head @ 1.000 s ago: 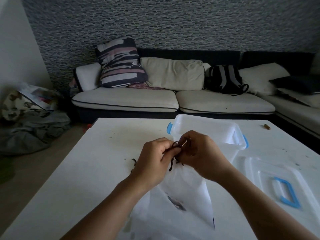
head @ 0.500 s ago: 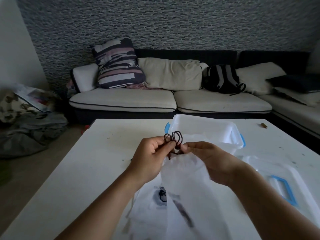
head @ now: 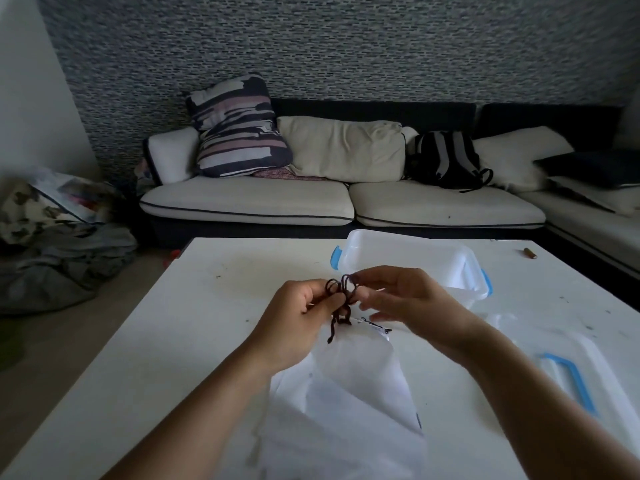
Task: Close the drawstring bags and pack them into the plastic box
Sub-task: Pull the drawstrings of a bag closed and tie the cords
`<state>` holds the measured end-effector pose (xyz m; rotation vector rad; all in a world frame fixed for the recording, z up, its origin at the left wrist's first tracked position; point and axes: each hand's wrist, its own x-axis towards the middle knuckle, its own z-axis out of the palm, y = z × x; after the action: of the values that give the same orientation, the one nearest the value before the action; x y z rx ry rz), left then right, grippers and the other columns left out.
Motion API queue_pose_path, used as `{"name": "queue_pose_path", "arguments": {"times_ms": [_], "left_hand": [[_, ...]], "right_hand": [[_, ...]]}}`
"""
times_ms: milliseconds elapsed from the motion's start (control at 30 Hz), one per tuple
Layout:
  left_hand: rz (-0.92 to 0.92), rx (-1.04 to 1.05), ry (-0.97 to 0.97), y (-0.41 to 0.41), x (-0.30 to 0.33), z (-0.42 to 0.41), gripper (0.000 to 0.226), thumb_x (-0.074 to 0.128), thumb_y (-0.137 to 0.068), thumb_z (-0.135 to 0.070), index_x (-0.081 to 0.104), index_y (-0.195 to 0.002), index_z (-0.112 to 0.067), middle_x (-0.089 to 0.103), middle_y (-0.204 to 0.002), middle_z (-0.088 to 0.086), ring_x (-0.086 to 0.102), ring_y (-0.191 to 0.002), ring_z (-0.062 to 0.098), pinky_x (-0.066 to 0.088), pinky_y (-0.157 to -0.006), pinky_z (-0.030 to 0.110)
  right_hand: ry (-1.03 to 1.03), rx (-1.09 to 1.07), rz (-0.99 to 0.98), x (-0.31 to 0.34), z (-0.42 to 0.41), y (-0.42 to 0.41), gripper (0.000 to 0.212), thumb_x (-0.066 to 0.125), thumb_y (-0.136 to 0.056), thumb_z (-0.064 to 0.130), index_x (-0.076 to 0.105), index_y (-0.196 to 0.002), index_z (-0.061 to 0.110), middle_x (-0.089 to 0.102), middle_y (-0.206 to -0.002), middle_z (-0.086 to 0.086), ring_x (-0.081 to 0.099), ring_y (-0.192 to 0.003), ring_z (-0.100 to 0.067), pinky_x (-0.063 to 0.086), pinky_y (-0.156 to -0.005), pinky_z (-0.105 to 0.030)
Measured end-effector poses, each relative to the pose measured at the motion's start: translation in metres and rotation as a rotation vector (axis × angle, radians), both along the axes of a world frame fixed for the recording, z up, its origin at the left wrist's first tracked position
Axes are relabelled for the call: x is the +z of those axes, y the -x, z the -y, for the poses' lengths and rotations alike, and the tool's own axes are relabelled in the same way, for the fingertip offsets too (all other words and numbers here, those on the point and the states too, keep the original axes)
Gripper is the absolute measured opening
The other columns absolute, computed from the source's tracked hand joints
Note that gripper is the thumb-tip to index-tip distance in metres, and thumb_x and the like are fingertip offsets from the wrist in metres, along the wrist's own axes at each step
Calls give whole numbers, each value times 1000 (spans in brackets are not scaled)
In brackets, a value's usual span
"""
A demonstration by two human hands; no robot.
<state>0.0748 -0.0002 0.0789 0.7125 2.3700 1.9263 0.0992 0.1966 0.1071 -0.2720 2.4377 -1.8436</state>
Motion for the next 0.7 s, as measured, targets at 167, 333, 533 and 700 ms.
{"name": "queue_pose_path", "arguments": {"times_ms": [167,333,533,700], "left_hand": [[44,-18,-12,0,-3,-3,24,55,-101,-10,73,-86,-12,73,-80,4,68,-80,16,54,-88,36],[67,-5,-58,2,-2,-3,27,53,-101,-9,70,-81,-11,74,-79,4,69,-79,16,52,-85,31],[22,20,-84,5,-3,-3,23,57,-100,-13,75,-86,-11,74,-85,8,67,-82,16,52,-82,25],[28,-29,-125,2,-3,-6,24,54,-100,-7,75,-90,-3,75,-83,11,71,-83,19,52,-84,24]], "right_hand": [[121,-134,-72,-7,16,5,8,72,-89,10,74,-82,9,68,-69,-2,51,-59,-14,42,-60,-26],[213,-35,-14,-2,11,0,9,71,-89,8,70,-82,2,63,-67,-9,52,-58,-17,42,-59,-28],[76,115,-35,2,4,-6,22,68,-90,21,78,-97,3,75,-92,-19,66,-78,-18,54,-75,-27],[23,12,-76,-3,9,-4,9,71,-88,4,79,-91,1,75,-82,-19,69,-72,-18,57,-72,-25]]}}
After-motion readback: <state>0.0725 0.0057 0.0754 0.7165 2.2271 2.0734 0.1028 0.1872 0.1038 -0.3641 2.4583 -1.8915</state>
